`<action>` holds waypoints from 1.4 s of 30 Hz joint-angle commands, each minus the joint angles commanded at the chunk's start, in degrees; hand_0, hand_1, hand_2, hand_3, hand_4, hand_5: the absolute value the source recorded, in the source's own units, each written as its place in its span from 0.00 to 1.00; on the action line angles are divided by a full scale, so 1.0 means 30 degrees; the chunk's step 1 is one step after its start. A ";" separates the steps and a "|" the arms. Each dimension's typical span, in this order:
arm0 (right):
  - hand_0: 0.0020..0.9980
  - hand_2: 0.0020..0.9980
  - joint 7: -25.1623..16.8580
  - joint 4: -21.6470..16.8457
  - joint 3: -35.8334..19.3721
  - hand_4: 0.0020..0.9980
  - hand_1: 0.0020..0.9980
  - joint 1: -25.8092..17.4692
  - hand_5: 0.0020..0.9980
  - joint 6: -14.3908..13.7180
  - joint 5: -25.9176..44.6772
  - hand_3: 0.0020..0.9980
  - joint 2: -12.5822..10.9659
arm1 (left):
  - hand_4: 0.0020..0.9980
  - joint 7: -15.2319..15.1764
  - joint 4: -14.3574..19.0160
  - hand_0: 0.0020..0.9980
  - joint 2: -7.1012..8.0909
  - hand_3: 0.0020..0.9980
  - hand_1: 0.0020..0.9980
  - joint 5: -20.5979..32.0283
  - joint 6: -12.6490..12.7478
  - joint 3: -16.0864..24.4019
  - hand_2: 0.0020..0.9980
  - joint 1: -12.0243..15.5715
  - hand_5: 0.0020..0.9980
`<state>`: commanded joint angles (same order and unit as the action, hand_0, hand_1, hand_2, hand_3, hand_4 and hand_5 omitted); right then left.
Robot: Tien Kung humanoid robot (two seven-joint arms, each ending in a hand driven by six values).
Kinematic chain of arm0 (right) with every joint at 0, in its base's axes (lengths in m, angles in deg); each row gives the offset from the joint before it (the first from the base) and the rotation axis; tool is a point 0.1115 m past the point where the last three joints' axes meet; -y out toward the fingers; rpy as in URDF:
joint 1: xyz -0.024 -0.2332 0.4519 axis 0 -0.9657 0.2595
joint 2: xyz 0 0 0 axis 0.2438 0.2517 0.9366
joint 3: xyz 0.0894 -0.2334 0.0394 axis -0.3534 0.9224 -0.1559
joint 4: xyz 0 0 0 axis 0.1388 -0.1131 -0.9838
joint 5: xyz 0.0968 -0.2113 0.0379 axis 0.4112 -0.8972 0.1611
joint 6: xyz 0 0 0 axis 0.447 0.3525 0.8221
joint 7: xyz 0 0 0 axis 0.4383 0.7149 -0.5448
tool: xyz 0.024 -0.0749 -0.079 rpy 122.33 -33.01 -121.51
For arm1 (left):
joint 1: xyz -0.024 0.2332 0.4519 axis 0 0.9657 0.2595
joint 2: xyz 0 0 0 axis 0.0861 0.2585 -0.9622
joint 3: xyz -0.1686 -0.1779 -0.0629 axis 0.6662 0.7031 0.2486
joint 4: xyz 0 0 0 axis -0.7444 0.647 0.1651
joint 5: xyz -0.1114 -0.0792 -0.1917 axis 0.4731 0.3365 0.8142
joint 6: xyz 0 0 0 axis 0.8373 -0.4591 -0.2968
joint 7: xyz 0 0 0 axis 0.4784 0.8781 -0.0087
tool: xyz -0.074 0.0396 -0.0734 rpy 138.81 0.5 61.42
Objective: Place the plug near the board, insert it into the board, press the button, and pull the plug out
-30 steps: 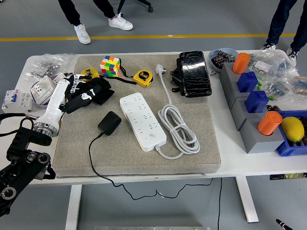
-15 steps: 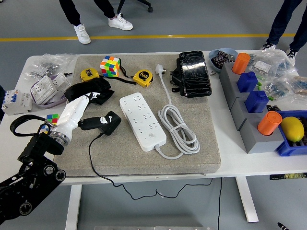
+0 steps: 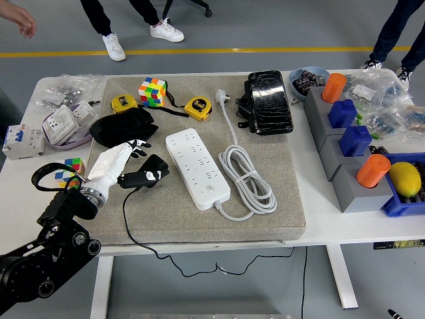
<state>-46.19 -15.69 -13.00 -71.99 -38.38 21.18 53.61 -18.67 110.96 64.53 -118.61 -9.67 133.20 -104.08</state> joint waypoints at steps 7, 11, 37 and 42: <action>0.57 0.63 -0.0012 -0.0035 -0.0035 0.98 0.64 0.0082 0.56 0.0009 -0.0035 0.56 0.0030 | 1.00 0.0087 -0.0569 0.61 -0.0170 0.70 0.60 -0.0238 0.0072 -0.0657 0.59 -0.0560 0.56; 0.57 0.63 -0.0015 -0.0035 -0.0060 0.98 0.64 0.0130 0.56 -0.0006 -0.0039 0.56 0.0010 | 1.00 0.0093 -0.0929 0.59 -0.0213 0.69 0.57 -0.0167 0.0138 -0.0949 0.58 -0.0836 0.55; 0.57 0.63 -0.0044 -0.0065 0.0010 0.97 0.64 0.0153 0.56 -0.0025 -0.0043 0.56 -0.0012 | 1.00 0.0986 -0.1534 0.36 -0.0364 0.54 0.39 -0.1000 0.0184 -0.1686 0.46 -0.1398 0.15; 0.57 0.63 -0.0044 -0.0064 0.0051 0.97 0.64 0.0136 0.56 -0.0022 -0.0035 0.56 -0.0008 | 0.87 0.0950 -0.1563 0.33 -0.0380 0.54 0.39 -0.0896 0.0455 -0.1746 0.46 -0.1403 0.01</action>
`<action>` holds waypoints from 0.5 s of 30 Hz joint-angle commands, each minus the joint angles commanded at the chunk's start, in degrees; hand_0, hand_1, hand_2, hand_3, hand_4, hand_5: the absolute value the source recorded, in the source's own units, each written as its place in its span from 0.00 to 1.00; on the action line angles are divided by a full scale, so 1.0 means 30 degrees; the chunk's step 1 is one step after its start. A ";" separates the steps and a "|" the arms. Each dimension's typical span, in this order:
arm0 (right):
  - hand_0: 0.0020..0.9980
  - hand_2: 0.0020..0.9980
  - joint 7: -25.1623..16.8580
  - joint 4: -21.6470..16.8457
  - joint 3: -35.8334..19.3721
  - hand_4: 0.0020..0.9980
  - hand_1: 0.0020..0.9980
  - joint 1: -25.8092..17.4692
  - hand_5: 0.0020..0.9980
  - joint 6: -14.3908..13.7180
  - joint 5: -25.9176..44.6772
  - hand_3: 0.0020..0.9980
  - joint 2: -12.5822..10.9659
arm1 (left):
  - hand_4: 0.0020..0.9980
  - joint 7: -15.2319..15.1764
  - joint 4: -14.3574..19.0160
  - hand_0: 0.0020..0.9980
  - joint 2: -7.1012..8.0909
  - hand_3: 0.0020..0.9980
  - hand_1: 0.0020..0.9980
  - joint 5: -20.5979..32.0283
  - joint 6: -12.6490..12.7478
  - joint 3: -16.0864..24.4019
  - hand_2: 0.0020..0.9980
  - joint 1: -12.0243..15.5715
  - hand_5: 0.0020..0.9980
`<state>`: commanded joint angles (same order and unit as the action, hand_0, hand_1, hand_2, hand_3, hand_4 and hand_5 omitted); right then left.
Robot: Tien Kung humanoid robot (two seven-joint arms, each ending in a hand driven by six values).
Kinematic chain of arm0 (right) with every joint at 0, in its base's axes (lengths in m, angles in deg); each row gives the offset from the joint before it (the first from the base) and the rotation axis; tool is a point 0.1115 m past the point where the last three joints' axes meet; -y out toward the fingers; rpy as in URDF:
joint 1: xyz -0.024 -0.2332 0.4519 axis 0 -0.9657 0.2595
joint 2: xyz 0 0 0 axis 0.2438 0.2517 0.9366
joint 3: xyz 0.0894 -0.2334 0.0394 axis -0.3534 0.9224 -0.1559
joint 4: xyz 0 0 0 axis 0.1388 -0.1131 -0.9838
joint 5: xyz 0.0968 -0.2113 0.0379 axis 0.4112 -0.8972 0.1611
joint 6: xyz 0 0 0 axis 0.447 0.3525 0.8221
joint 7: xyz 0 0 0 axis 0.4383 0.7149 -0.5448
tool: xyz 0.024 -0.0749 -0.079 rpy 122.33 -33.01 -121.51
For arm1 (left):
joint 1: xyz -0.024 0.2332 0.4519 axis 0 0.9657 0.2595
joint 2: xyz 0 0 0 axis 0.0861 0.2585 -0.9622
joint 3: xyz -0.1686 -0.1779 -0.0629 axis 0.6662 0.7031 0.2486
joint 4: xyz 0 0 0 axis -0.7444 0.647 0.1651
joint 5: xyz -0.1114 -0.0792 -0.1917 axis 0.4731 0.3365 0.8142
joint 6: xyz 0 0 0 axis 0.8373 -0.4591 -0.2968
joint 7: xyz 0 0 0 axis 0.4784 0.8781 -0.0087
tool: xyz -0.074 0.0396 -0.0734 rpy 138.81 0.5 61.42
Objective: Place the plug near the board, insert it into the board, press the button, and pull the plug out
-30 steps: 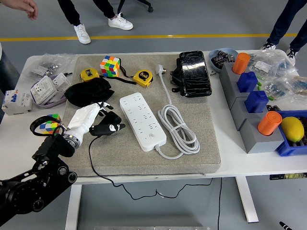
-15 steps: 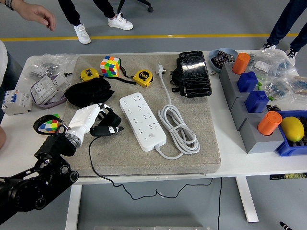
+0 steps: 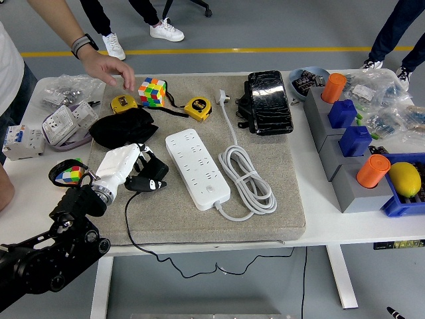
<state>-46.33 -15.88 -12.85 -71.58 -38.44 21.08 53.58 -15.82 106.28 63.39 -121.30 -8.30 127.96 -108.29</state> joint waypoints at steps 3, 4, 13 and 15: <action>0.57 0.63 0.0004 0.0017 0.0023 0.97 0.64 0.0000 0.56 -0.0003 0.0029 0.56 -0.0012 | 0.87 0.0039 0.0027 0.33 -0.0009 0.54 0.39 -0.0083 0.0143 -0.0031 0.46 -0.0022 0.01; 0.57 0.63 0.0002 0.0018 0.0012 0.97 0.64 -0.0003 0.56 -0.0006 0.0031 0.56 -0.0013 | 0.87 0.0048 0.0046 0.33 -0.0007 0.54 0.39 -0.0117 0.0185 -0.0043 0.46 -0.0026 0.01; 0.57 0.63 -0.0015 -0.0008 -0.0013 0.97 0.64 0.0046 0.56 -0.0014 -0.0009 0.56 -0.0007 | 0.81 -0.0441 0.0367 0.25 0.0011 0.55 0.36 -0.0126 0.0827 -0.0053 0.45 -0.0084 0.00; 0.57 0.63 -0.0016 -0.0011 -0.0005 0.97 0.64 0.0038 0.56 -0.0013 -0.0007 0.56 -0.0003 | 0.81 -0.0676 0.0457 0.25 0.0026 0.55 0.36 0.0045 0.0891 -0.0041 0.45 -0.0090 0.00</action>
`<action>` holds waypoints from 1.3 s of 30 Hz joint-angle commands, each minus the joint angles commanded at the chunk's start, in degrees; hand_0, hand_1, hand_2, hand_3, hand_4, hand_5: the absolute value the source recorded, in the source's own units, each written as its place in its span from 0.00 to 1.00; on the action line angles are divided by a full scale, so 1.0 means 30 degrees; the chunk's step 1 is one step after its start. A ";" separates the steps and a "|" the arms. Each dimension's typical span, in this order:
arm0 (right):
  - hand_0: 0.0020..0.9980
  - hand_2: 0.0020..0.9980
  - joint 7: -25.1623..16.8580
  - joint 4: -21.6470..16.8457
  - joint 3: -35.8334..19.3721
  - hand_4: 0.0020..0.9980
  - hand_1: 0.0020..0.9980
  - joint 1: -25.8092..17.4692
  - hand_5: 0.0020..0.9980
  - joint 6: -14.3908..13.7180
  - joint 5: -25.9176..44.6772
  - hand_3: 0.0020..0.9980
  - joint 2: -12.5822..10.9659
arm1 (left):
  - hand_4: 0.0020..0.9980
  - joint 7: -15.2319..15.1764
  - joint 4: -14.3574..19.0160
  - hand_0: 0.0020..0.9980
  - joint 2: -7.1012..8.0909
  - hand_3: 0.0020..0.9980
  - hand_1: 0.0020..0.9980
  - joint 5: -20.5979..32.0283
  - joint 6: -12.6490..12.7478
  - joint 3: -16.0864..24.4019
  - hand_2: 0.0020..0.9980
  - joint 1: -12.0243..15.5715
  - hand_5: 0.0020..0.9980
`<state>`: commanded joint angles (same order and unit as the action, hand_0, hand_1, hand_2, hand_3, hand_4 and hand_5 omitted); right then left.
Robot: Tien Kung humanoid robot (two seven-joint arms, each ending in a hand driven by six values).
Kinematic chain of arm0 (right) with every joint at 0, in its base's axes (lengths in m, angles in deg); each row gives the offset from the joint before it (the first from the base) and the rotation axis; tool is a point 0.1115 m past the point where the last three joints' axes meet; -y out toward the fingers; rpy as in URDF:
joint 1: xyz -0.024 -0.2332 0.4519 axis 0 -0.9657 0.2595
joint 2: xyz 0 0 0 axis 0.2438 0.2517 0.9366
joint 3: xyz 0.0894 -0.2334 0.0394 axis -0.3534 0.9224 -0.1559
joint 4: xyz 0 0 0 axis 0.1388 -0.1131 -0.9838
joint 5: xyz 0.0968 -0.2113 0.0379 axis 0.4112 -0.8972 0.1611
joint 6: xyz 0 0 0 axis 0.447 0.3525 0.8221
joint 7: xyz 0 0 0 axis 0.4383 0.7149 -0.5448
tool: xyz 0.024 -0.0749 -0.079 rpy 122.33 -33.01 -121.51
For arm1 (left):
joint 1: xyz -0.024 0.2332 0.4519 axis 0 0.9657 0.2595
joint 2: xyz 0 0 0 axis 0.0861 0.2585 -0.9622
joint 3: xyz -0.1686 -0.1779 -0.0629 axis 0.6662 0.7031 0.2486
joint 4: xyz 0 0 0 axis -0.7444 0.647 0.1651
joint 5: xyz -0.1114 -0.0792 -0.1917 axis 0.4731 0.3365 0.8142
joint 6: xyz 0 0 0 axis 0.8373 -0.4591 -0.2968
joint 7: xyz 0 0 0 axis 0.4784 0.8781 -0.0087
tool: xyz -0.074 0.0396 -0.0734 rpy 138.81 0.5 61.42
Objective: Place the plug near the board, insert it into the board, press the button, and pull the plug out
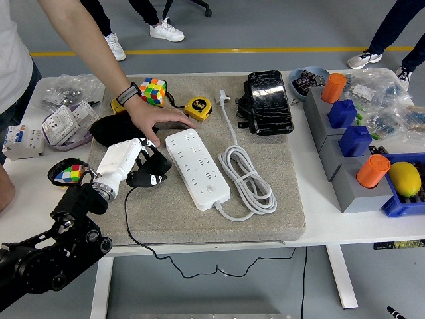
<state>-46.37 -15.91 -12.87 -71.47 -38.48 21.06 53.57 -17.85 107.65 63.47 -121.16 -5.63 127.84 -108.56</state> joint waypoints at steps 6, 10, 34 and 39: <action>0.57 0.63 -0.0002 0.0005 0.0025 0.97 0.64 -0.0004 0.56 -0.0004 0.0009 0.56 -0.0030 | 0.81 -0.1235 0.0301 0.24 0.0096 0.55 0.35 0.1279 0.0143 -0.0043 0.45 -0.0081 0.00; 0.57 0.63 -0.0008 0.0010 0.0002 0.97 0.64 0.0017 0.56 -0.0011 0.0014 0.56 -0.0020 | 0.82 -0.2200 0.0600 0.24 0.0242 0.55 0.35 0.2441 0.0191 -0.0195 0.45 -0.0243 0.00; 0.57 0.63 -0.0127 0.0010 0.0076 0.97 0.64 0.0087 0.56 0.0131 0.0127 0.56 -0.0048 | 0.83 -0.4983 -0.0611 0.25 0.0455 0.55 0.35 0.4406 -0.0267 -0.2062 0.46 -0.1904 0.00; 0.57 0.63 -0.0124 0.0011 0.0103 0.98 0.64 0.0095 0.56 0.0129 0.0123 0.56 -0.0038 | 0.83 -0.4975 -0.0945 0.25 0.0408 0.55 0.36 0.4337 -0.0371 -0.2359 0.46 -0.2095 0.00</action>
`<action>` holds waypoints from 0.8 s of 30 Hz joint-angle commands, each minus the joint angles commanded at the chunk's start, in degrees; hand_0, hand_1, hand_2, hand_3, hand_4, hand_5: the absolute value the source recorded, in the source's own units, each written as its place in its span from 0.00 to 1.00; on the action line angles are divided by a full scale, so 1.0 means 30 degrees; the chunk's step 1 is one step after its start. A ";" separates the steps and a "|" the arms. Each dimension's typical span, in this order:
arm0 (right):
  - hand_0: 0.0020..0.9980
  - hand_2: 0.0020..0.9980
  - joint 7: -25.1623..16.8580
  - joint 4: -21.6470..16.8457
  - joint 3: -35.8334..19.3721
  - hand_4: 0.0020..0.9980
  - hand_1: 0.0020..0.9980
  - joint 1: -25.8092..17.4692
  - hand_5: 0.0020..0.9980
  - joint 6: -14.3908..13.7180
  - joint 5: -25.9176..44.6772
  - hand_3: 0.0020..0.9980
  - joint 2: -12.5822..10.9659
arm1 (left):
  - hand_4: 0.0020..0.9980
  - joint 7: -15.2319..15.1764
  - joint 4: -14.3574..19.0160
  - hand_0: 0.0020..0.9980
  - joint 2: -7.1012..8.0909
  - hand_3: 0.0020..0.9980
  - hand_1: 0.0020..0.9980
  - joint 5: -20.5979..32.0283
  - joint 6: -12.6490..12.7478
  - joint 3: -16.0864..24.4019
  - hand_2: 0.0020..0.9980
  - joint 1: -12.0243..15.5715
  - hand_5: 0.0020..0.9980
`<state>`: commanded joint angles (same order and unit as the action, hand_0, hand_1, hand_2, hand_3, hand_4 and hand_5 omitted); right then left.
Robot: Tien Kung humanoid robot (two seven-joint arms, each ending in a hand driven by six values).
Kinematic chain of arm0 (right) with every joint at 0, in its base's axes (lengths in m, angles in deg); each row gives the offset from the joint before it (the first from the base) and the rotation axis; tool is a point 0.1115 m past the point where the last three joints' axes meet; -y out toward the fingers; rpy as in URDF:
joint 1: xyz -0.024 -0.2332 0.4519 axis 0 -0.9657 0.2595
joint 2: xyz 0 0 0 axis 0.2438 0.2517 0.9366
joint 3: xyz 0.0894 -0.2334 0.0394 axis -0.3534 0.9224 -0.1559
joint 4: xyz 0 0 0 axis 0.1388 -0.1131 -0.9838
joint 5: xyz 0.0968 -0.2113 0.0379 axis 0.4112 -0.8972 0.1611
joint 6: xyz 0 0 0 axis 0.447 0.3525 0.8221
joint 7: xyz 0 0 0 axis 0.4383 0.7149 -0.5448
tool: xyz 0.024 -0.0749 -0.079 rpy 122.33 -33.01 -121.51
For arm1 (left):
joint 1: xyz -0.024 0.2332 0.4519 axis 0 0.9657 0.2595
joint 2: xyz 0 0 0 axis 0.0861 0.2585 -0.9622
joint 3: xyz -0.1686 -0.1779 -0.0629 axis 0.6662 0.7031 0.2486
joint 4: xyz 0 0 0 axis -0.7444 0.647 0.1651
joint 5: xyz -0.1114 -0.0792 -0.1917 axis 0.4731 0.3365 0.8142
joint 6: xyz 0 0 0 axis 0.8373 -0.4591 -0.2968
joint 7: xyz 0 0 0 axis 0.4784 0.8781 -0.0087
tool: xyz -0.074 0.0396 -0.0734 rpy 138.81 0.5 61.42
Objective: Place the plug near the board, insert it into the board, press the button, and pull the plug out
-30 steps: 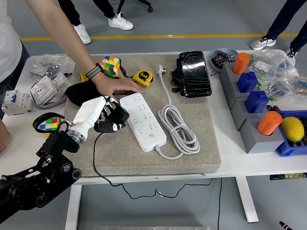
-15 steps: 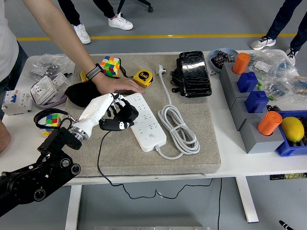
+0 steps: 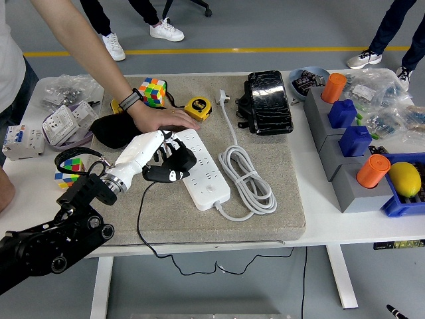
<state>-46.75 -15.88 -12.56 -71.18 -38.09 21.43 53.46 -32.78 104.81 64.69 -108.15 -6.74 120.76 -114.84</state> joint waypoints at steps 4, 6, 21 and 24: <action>0.57 0.63 0.0001 -0.0008 0.0006 0.98 0.64 0.0015 0.56 0.0004 -0.0006 0.56 -0.0004 | 0.83 -0.0036 -0.0262 0.25 -0.0049 0.55 0.36 0.0017 0.0006 -0.0176 0.46 -0.0122 0.00; 0.57 0.63 0.0001 0.0004 -0.0012 0.98 0.64 0.0023 0.56 -0.0003 -0.0001 0.56 0.0002 | 0.83 -0.0069 -0.0388 0.26 -0.0067 0.55 0.36 0.0019 0.0039 -0.0296 0.46 -0.0202 0.00; 0.57 0.63 -0.0017 -0.0021 -0.0047 0.98 0.64 -0.0003 0.55 -0.0014 -0.0049 0.56 -0.0018 | 0.83 -0.0029 -0.1275 0.26 -0.0237 0.55 0.36 -0.0307 0.0000 -0.0454 0.46 -0.0235 0.00; 0.57 0.63 -0.0016 -0.0022 -0.0061 0.98 0.64 0.0014 0.56 -0.0010 -0.0057 0.56 -0.0017 | 0.83 -0.0032 -0.1338 0.26 -0.0252 0.55 0.36 -0.0321 -0.0004 -0.0489 0.46 -0.0265 0.00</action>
<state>-46.79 -15.95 -12.74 -71.14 -38.12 21.26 53.41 -32.87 100.80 63.94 -109.11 -6.75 119.30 -115.64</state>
